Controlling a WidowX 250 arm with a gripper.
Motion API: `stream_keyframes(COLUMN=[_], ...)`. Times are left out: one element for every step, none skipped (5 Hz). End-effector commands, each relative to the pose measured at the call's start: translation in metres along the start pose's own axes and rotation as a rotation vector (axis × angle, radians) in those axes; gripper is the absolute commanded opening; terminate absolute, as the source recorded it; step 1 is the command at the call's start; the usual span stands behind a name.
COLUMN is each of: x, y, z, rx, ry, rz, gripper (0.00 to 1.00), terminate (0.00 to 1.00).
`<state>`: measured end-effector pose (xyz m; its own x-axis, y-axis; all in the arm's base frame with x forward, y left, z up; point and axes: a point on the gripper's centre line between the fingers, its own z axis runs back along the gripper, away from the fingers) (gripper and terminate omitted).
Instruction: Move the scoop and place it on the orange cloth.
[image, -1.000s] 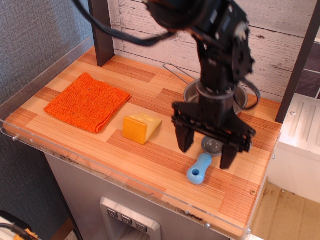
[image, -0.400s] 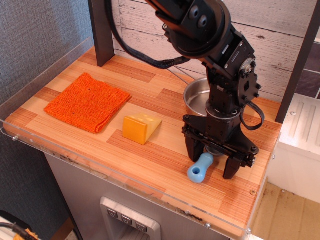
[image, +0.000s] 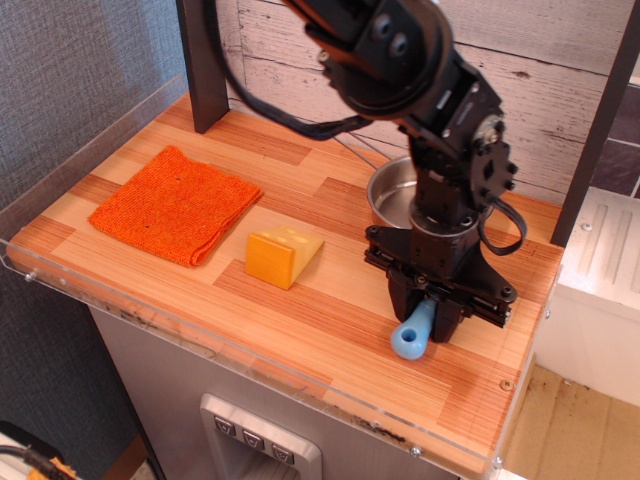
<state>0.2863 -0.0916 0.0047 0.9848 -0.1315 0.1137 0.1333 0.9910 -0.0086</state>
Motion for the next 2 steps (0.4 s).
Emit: stream_keyframes(x=[0.006, 0.011], y=[0.020, 0.049], z=[0.044, 0.083], rx=[-0.034, -0.027], ry=[-0.030, -0.068], rz=[0.070, 0.100], gripper=[0.00, 0.00], terminate=[0.00, 0.00])
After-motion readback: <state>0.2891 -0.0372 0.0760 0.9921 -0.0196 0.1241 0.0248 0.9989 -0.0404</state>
